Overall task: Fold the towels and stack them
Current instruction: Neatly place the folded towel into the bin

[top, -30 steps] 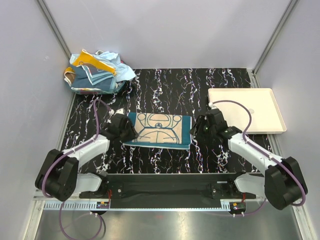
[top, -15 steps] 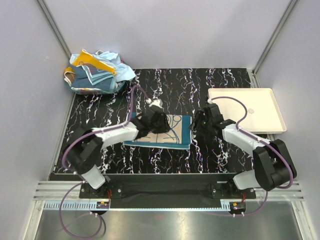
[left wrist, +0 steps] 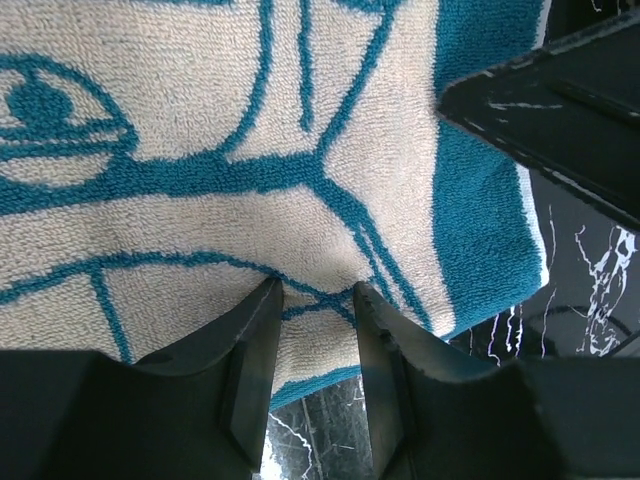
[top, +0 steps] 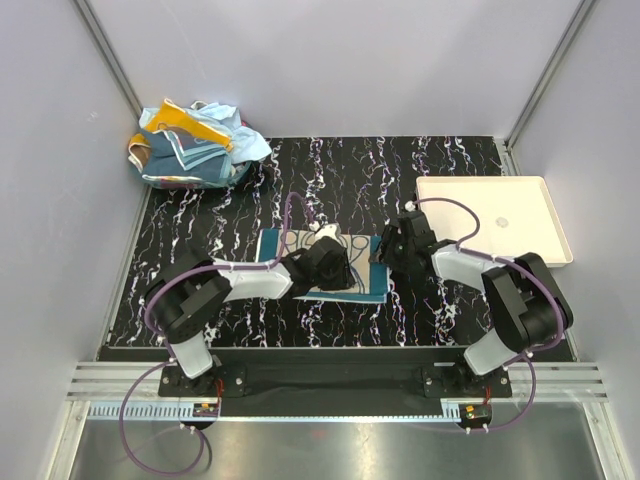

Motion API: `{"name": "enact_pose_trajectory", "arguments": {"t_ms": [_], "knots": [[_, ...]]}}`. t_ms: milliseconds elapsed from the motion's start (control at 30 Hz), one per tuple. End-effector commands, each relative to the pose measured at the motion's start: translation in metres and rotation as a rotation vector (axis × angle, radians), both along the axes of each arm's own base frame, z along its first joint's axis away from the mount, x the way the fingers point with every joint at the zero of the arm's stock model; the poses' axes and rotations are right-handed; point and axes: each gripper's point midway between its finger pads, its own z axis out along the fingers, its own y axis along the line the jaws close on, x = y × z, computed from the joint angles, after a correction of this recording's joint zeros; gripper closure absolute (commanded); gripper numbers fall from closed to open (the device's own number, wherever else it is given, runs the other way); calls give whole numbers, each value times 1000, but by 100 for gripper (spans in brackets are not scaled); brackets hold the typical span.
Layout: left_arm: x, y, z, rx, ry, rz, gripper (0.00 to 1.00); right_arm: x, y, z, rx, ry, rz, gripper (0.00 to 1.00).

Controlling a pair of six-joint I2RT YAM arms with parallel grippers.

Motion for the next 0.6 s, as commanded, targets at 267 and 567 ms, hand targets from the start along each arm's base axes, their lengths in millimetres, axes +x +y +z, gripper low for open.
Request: {"name": "enact_pose_trajectory", "arguments": {"t_ms": [267,567], "knots": [[-12,-8,42,-46,-16,-39,60,-6,-19,-14,-180,43,-36,100],[-19,16,183,-106,-179,-121,57,24,-65,78,-496,-75,-30,100]]}}
